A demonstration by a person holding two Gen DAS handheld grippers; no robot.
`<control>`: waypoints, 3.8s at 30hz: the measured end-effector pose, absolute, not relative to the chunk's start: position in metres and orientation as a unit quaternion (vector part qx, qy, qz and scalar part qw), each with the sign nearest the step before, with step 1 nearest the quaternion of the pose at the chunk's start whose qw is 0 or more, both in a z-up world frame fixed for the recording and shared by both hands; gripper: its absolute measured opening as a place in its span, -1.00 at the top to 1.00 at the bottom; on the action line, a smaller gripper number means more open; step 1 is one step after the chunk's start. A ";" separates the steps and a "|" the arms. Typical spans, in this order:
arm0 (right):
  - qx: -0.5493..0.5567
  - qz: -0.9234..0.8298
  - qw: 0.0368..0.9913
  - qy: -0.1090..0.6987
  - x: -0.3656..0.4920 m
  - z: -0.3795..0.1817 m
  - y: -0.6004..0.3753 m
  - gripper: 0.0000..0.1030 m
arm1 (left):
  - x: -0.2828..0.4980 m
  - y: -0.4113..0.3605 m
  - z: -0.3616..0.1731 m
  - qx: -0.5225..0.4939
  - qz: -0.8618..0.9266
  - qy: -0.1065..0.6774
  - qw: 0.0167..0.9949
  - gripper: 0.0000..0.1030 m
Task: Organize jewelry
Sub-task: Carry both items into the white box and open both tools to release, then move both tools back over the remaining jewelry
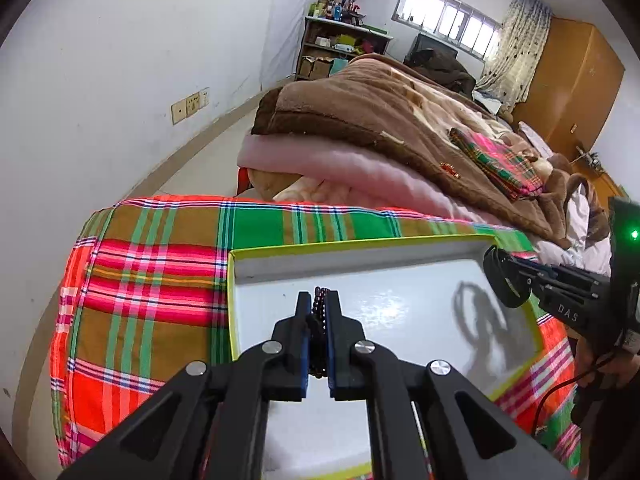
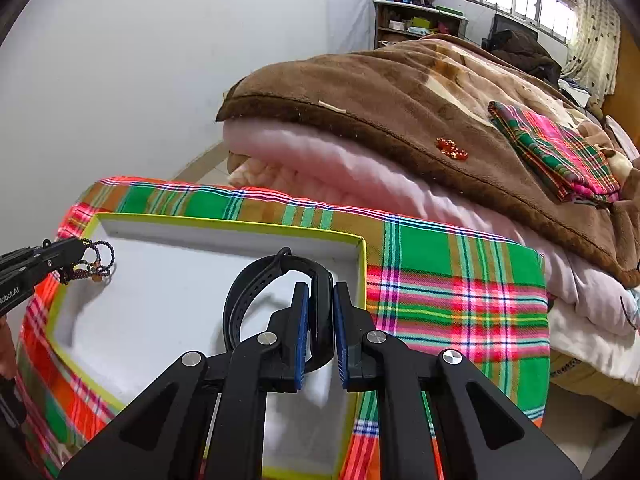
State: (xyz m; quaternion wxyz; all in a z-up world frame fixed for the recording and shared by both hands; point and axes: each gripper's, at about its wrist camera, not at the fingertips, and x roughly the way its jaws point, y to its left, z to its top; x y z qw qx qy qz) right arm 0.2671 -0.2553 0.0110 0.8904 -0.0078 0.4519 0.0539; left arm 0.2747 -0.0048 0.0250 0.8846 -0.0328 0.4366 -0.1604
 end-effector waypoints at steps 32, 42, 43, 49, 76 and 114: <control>-0.037 0.043 0.881 0.469 0.289 -0.016 -0.243 0.75 | 0.295 -0.002 -0.007 -0.025 -0.129 0.476 0.870 0.71; -0.024 0.053 0.888 0.456 0.282 -0.008 -0.245 0.65 | 0.286 -0.002 0.004 -0.027 -0.130 0.466 0.875 0.35; -0.023 0.054 0.889 0.455 0.281 -0.006 -0.246 0.59 | 0.284 -0.002 0.007 -0.029 -0.132 0.464 0.875 0.29; -0.016 0.060 0.894 0.444 0.266 0.007 -0.247 0.44 | 0.267 0.001 0.023 -0.032 -0.137 0.450 0.882 0.08; 0.030 0.092 0.921 0.377 0.100 0.040 -0.276 0.07 | 0.109 0.019 0.039 -0.079 -0.188 0.410 0.889 -0.26; 0.001 0.103 0.911 0.398 0.034 -0.019 -0.266 -0.03 | 0.069 -0.002 -0.004 -0.121 -0.206 0.463 0.854 -0.22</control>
